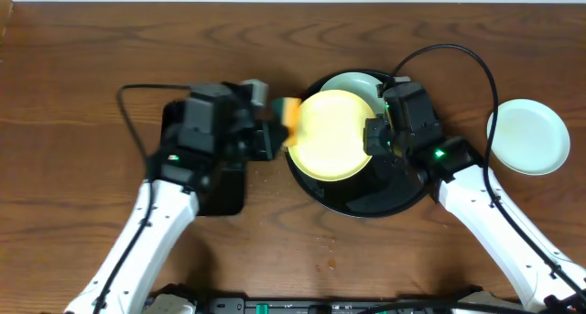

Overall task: Clean dirty plates on tray and stack at the side
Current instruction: 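Scrub the tilted yellow plate's underside with the left-gripper sponge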

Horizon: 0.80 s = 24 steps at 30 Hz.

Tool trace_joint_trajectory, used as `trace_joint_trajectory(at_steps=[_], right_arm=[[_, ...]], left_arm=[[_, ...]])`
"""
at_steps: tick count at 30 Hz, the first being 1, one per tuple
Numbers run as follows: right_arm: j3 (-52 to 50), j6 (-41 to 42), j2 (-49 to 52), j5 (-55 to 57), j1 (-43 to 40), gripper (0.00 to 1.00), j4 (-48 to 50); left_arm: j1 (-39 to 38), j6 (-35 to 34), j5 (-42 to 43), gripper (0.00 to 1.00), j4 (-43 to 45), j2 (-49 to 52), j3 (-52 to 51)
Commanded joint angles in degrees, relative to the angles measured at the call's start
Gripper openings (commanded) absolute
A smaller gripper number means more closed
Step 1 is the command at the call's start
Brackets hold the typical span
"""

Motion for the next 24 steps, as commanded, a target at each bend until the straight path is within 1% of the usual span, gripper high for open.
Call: trace_joint_trajectory(at_steps=[1, 4, 7, 9, 14, 17, 21, 24], right_arm=[[0.0, -0.5, -1.4, -3.5, -0.6, 0.01, 0.3], [0.0, -2.1, -2.6, -3.5, -0.6, 0.01, 0.3], [0.0, -3.4, -3.6, -3.5, -0.6, 0.01, -0.1], [0.0, -3.7, -4.0, -3.5, -0.6, 0.01, -0.3], [0.0, -4.0, -4.1, -3.5, -0.7, 0.01, -0.6], [0.0, -4.1, -4.1, -3.5, -0.7, 0.01, -0.8], [0.0, -4.1, -4.1, -3.5, -0.7, 0.01, -1.0], [0.0, -4.5, -4.1, -3.5, -0.7, 0.01, -1.2]], left_arm=[[-7.6, -5.2, 0.9, 0.07, 6.6, 3.4, 1.1], [-12.3, -7.5, -2.4, 0.07, 12.0, 6.7, 1.1], [-15.5, -7.6, -4.9, 0.08, 14.6, 9.9, 1.1], [-16.8, -7.6, -5.0, 0.08, 15.5, 11.8, 1.1], [-19.4, -8.3, -5.0, 0.07, 15.3, 14.3, 1.1], [-19.5, -7.0, -5.6, 0.07, 14.7, 14.4, 1.1], [-19.5, -7.0, -11.0, 0.07, 12.3, 14.4, 1.1], [-19.5, -5.4, -14.6, 0.08, 10.3, 14.4, 1.1]])
